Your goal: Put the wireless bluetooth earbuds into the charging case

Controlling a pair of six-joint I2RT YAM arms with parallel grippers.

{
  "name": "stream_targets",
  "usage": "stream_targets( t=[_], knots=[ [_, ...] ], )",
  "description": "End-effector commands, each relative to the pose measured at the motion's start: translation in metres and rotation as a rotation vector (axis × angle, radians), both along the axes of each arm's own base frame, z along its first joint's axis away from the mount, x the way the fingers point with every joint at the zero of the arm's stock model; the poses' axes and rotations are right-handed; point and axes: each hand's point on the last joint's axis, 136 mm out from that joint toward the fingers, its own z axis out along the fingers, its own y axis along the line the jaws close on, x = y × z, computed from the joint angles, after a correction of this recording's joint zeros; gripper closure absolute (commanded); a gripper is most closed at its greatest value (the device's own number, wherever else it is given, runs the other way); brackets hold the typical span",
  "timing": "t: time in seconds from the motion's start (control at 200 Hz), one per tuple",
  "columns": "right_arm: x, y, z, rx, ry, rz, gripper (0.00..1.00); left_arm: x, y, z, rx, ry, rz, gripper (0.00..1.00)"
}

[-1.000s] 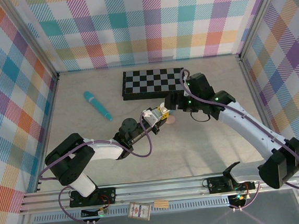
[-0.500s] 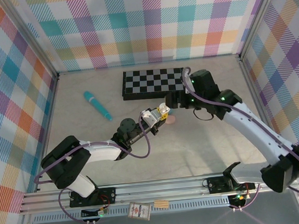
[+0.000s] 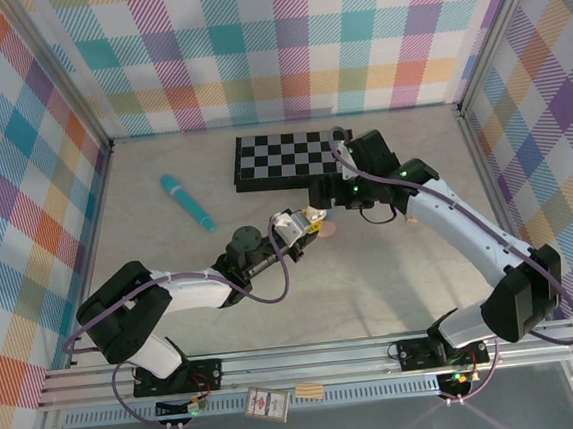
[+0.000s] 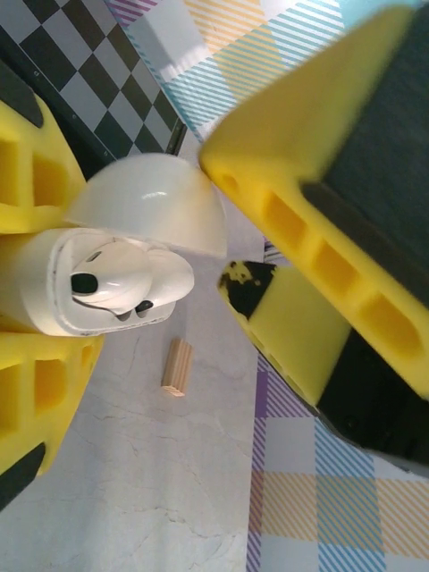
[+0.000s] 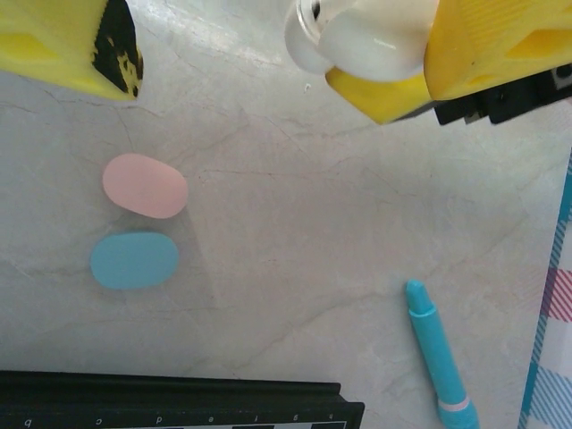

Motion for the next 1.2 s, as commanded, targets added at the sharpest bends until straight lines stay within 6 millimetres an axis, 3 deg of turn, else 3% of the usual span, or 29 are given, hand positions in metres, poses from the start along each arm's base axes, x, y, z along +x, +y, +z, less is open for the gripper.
stream_targets(
  t=[0.0,0.1,0.28,0.415,0.545,0.645,0.76,1.195],
  knots=[
    [-0.026,-0.01,0.002,-0.032,0.017,0.075,0.18,0.006,0.011,0.031,-0.086,-0.037,0.039,0.98],
    [-0.029,-0.014,0.015,-0.055,-0.036,0.111,0.18,0.004,0.011,0.03,-0.08,-0.032,0.022,0.98],
    [-0.034,-0.01,0.061,-0.048,-0.276,0.272,0.17,-0.008,0.01,0.028,-0.052,-0.032,-0.065,0.98],
    [-0.06,-0.008,0.08,-0.085,-0.511,0.538,0.14,-0.035,0.008,0.03,-0.005,-0.015,-0.258,0.97],
    [-0.09,-0.004,0.087,-0.125,-0.85,0.811,0.19,-0.056,0.008,0.028,0.068,0.017,-0.382,0.97],
    [-0.109,0.0,0.084,-0.129,-0.991,0.972,0.2,-0.067,0.008,0.03,0.098,0.024,-0.446,0.97],
    [-0.119,0.003,0.079,-0.114,-0.941,1.08,0.24,-0.072,0.006,0.034,0.118,0.024,-0.484,0.97],
    [-0.109,0.022,0.035,-0.156,-0.839,1.183,0.45,-0.078,0.003,0.048,0.092,0.012,-0.529,0.97]
  ],
)
